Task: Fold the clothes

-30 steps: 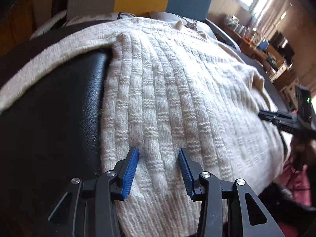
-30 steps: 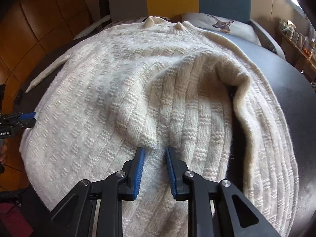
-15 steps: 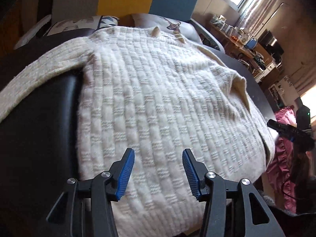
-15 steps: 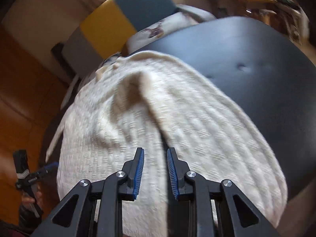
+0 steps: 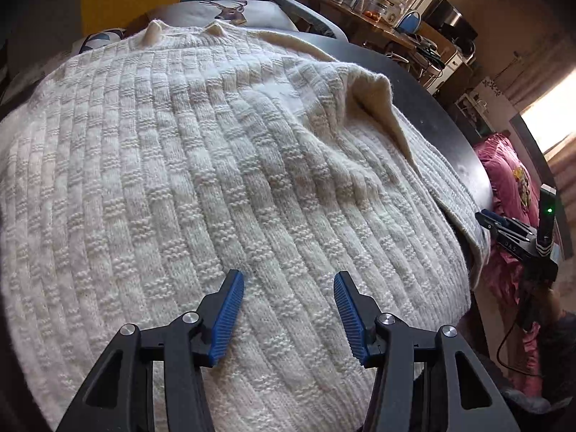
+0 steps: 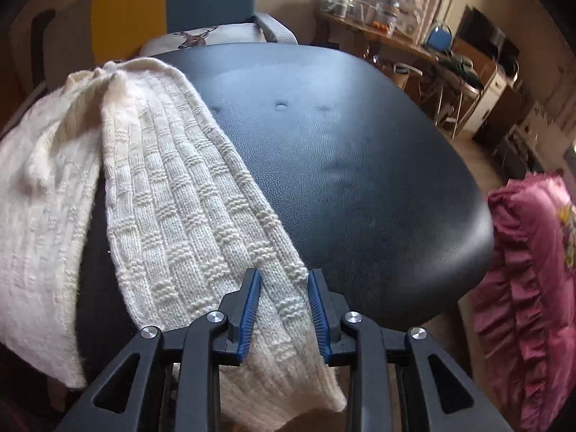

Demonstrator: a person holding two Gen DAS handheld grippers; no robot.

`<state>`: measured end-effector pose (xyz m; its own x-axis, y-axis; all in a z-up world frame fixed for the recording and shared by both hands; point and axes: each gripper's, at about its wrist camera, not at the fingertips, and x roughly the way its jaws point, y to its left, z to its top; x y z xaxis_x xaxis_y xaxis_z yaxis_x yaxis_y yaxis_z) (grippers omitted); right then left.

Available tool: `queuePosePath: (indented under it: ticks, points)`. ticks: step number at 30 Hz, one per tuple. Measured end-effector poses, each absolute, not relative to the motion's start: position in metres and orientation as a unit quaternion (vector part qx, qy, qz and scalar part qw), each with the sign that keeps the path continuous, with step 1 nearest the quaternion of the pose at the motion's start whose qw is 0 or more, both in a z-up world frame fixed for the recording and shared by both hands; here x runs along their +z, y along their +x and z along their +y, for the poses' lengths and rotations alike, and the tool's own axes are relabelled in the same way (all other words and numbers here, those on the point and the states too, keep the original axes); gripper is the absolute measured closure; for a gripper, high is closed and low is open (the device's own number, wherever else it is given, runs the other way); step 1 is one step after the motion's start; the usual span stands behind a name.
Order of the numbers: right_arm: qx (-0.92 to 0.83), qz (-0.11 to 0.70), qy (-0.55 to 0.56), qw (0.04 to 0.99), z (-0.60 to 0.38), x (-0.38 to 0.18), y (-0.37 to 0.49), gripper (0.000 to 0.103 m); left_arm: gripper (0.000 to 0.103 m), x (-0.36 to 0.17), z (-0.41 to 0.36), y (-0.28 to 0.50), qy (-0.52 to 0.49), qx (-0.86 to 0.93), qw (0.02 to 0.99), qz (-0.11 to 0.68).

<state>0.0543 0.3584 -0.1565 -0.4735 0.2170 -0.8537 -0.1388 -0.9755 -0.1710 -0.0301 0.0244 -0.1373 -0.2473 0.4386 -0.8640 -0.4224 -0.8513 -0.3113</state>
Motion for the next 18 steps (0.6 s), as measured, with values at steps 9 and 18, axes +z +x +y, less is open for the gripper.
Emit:
queuePosePath:
  ticks: [9,18]
  points:
    - [0.848,-0.118,-0.49,0.166,0.385,-0.149,0.007,0.099,0.047,-0.119,0.021,-0.053,-0.544,0.791,0.278,-0.032]
    - [0.879,0.207,-0.421,0.081,0.449,-0.087,0.029,0.073,0.044,-0.108,0.047,-0.089,-0.532,0.798,0.283,-0.028]
